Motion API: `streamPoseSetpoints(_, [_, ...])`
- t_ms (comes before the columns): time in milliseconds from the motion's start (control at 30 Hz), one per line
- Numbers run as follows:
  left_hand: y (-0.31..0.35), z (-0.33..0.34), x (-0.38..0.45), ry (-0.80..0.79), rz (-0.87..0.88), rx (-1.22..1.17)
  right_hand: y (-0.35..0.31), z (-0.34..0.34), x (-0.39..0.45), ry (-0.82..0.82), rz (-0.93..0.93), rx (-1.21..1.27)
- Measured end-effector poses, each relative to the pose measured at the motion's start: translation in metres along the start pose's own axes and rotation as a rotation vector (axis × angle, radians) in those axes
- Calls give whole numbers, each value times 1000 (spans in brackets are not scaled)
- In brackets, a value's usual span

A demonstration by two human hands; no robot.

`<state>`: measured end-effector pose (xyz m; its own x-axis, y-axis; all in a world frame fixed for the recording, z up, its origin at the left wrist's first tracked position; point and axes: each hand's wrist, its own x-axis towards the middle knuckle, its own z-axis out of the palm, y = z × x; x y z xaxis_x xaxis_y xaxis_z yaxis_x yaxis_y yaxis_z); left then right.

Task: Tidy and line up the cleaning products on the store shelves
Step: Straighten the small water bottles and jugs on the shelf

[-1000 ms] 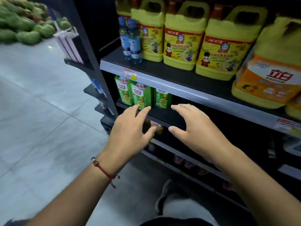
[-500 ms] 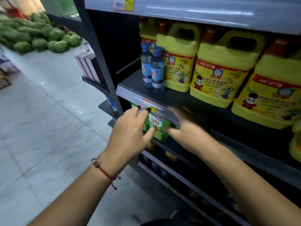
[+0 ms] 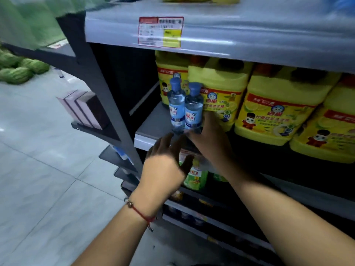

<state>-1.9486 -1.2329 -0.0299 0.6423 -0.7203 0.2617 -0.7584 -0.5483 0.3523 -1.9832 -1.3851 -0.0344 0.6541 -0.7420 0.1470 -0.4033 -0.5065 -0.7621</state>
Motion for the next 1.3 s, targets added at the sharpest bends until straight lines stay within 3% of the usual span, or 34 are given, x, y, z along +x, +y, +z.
streamPoseSetpoints(167, [-26,-3,14,12,120,-61,-15,33,12,220,127,124])
streamPoseSetpoints(400, [-45,-10,19,-47,199,-195,-13,31,-3,321,115,173])
streamPoseSetpoints(567, [-41,-12,27,-164,112,-613,-23,8,-38,232,160,275])
streamPoseSetpoints(733, [-20,-3,19,-144,-46,-1081,-27,-9,-91,248,269,264])
streamPoseSetpoints(933, [20,14,-12,-494,-127,-1428,-21,-34,-158,150,419,178])
streamPoseSetpoints(1033, [38,14,-38,-612,-141,-1414,-11,-42,-193,135,475,131])
streamPoseSetpoints(1300, [86,36,-109,-925,-465,-1527,16,-66,-289,240,543,204])
